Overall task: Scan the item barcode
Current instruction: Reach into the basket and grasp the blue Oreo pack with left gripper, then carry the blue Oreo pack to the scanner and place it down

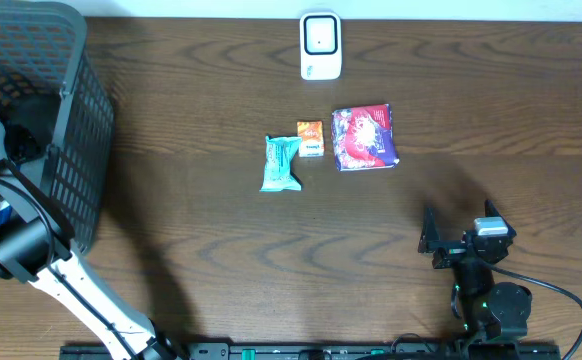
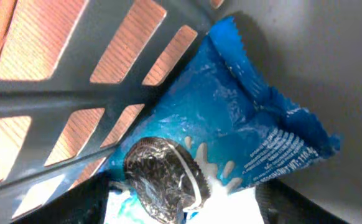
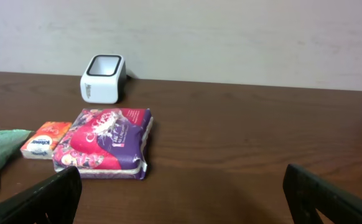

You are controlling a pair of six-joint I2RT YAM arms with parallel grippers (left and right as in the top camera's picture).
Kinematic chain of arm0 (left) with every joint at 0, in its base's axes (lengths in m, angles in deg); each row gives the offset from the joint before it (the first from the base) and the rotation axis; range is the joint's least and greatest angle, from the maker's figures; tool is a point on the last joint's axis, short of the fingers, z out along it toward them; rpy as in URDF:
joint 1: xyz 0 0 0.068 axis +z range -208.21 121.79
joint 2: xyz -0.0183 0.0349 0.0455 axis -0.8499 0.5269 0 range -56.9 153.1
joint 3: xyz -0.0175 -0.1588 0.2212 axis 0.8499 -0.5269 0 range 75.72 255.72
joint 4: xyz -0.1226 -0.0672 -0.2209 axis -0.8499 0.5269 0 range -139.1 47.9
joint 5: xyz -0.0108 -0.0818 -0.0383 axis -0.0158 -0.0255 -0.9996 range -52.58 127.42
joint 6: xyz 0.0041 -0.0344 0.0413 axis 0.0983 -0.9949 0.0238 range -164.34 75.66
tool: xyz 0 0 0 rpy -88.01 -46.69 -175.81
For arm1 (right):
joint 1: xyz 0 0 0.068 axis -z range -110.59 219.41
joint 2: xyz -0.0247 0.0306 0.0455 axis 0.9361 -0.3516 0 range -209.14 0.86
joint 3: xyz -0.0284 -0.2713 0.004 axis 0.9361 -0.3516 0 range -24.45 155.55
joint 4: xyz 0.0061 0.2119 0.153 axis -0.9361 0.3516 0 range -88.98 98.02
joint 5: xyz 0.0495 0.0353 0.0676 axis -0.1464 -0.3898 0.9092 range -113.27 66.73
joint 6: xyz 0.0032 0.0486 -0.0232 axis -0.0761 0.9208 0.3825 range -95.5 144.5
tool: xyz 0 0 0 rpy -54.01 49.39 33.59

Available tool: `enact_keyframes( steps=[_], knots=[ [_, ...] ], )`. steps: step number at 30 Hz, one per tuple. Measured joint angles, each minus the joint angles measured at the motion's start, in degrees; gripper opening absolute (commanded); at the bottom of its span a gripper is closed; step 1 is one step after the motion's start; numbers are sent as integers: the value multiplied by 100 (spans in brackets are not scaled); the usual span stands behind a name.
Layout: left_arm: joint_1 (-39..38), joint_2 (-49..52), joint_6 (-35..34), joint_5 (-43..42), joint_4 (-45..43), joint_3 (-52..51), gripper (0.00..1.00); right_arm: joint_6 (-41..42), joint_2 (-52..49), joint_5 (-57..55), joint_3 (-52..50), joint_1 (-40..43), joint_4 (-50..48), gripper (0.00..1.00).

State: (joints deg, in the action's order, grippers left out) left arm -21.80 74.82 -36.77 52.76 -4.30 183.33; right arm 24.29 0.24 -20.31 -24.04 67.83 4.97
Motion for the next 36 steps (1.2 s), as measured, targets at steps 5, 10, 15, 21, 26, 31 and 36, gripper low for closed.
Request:
enact_keyframes(
  steps=[5,10,15,21,26,31,36],
  knots=[
    [-26,70,33,48,114,33,22,0,-2,0,0,0,0,99],
    [-37,90,35,157,310,63,8,0,0,2,0,0,0,99],
    [-46,83,-136,197,448,74,7,0,0,0,0,0,2,99],
    [-96,-214,-374,-479,555,-72,7,0,0,0,0,0,0,99],
    [-321,-1040,-1067,-1517,308,-229,7,0,-2,0,0,0,0,99],
    [-623,-2450,-1602,-2131,-109,-225,7,0,-2,2,0,0,2,99],
    [-872,-3600,-1818,-2297,-339,-214,7,0,-2,2,0,0,0,99]
  ],
)
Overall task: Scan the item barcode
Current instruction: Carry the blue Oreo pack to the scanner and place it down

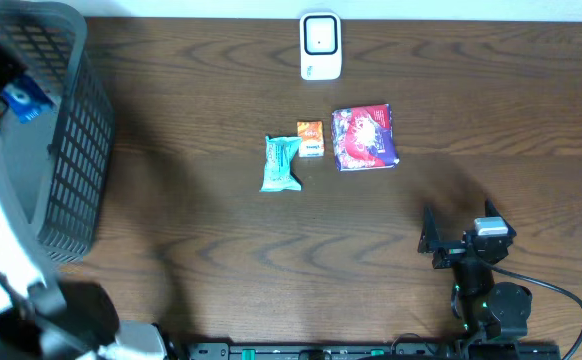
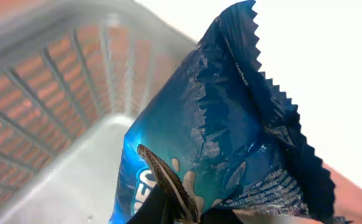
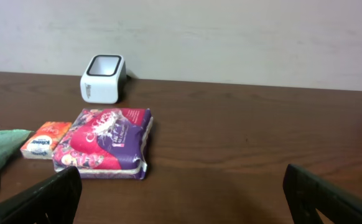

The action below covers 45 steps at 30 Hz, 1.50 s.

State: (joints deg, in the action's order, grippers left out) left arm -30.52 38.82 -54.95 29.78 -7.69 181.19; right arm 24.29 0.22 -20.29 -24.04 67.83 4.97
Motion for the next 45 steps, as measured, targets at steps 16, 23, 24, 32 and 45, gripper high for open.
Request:
enact_keyframes(
  steps=[16,23,24,32,45],
  knots=[
    [-2959,-2227,-1362,-68,-216,28,7,0,0,-2,0,0,0,99],
    [-3814,-1493,-1596,581,966,37,7,-2,0,-2,0,0,2,99],
    [-3891,-1298,-1668,697,1137,37,7,0,0,-2,0,0,0,99],
    [-4262,640,-2352,1040,1622,35,7,0,0,-2,0,0,0,99],
    [-4551,2883,-2549,1056,1561,33,37,-2,0,-2,0,0,0,99]
  ],
)
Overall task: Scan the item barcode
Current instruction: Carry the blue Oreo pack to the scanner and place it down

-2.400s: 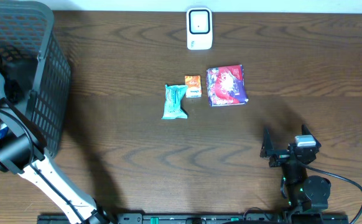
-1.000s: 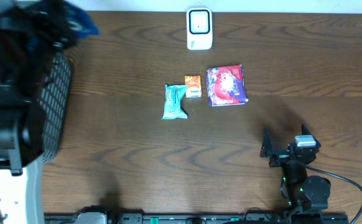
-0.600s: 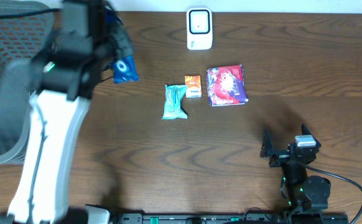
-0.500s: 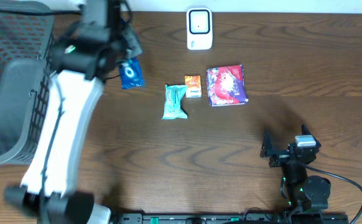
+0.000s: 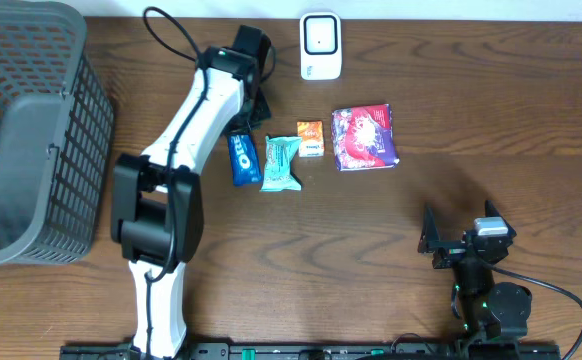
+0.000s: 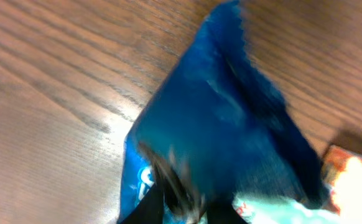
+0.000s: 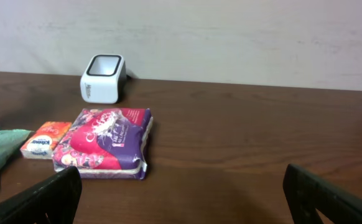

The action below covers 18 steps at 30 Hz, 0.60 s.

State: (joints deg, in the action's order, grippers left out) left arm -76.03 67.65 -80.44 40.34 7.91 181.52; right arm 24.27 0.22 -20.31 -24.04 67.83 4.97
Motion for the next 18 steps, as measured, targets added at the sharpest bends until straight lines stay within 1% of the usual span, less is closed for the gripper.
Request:
enact_keyframes(
  steps=[1,4,5,10,12,14,17,18],
  knots=[
    [-4,52,11,0,-20,0,41,2,0,0,0,0,0,99],
    [-4,68,4,4,-90,2,60,2,0,0,0,0,2,99],
    [-2,59,-7,7,-92,4,64,0,0,0,0,0,0,99],
    [33,-26,15,4,52,42,75,2,0,0,0,0,2,99],
    [55,-236,13,0,177,42,78,2,0,0,0,0,2,99],
    [76,-570,20,4,361,42,79,2,0,0,0,0,2,99],
    [98,-1416,28,15,811,66,80,2,0,0,0,0,2,99],
    [111,-1707,26,42,986,103,87,0,2,0,0,0,2,99]
  ],
)
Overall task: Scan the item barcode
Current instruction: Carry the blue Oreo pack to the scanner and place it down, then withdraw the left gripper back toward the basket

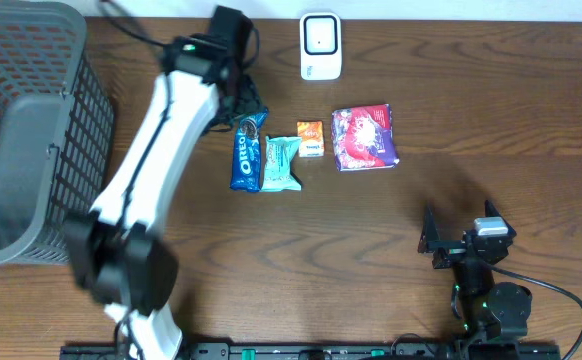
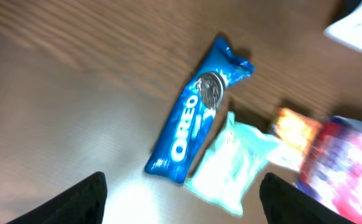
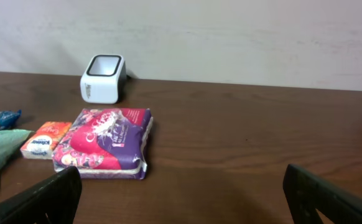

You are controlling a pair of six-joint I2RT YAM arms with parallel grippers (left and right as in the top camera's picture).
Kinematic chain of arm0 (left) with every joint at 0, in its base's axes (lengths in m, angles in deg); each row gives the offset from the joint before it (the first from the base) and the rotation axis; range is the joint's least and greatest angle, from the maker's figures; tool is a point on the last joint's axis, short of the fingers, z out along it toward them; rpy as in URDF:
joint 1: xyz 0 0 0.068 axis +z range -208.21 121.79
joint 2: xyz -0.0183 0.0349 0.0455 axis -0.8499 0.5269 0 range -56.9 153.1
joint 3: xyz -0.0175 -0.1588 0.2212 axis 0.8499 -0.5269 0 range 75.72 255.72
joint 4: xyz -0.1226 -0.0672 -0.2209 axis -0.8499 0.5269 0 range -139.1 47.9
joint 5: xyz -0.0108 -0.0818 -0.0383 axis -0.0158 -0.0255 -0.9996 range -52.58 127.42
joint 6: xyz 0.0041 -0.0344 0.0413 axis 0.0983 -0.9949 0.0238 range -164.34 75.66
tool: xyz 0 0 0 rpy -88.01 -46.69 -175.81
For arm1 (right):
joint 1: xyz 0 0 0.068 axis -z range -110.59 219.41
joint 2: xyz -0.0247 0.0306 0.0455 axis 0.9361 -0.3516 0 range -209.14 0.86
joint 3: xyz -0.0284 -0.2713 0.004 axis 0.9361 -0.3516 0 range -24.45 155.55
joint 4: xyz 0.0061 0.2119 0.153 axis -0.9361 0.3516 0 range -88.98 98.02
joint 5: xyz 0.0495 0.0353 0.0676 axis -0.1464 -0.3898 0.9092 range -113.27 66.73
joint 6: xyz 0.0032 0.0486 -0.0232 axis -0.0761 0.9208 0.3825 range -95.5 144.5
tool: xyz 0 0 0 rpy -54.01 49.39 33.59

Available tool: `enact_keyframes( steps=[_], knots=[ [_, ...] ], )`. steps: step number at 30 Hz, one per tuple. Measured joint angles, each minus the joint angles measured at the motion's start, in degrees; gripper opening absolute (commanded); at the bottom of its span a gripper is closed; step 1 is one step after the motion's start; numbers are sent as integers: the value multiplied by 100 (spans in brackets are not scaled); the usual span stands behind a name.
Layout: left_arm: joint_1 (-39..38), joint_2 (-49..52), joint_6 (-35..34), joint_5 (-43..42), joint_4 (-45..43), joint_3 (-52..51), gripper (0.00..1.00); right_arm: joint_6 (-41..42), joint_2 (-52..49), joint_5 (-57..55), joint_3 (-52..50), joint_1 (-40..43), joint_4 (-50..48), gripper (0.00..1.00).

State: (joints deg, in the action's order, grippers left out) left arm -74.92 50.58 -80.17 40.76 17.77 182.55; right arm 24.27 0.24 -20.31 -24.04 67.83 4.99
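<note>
A blue Oreo packet [image 1: 246, 152] lies flat on the wooden table, just left of a teal packet [image 1: 281, 163]. In the left wrist view the Oreo packet [image 2: 196, 118] lies below my left gripper [image 2: 181, 199], which is open and holds nothing. In the overhead view the left gripper [image 1: 239, 100] hovers just behind the packet. The white scanner [image 1: 320, 46] stands at the table's far edge, also in the right wrist view as the scanner [image 3: 103, 78]. My right gripper [image 3: 181, 193] rests open near the front right, right gripper [image 1: 433, 240].
A small orange tissue pack [image 1: 311, 137] and a purple-pink packet [image 1: 365, 137] lie right of the teal packet. A grey mesh basket [image 1: 81, 150] fills the far left of the table.
The left gripper was shut on the Oreo packet low at the table beside the teal packet. Now it is open and higher, and the packet lies flat on the table.
The left gripper was down in the basket on the Oreo packet. Then it held the packet up over the basket. Then it had it at the table left of the teal packet, and now the packet lies there released. The right arm stayed still.
</note>
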Motion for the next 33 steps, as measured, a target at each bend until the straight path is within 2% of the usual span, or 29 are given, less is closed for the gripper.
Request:
enact_keyframes(
  steps=[2,8,14,23,33],
  knots=[
    [7,-553,-22,105,363,90,99,0,0,0,0,0,-2,99],
    [15,-1613,-15,352,1375,181,98,0,-2,0,0,0,-2,99],
    [15,-1794,-15,476,2146,177,98,0,-2,0,0,0,-2,99],
    [428,-1790,-669,608,2260,4,98,2,-2,0,0,0,0,99],
    [466,-1790,-813,608,2282,-11,98,0,-2,0,0,0,-2,99]
  ],
)
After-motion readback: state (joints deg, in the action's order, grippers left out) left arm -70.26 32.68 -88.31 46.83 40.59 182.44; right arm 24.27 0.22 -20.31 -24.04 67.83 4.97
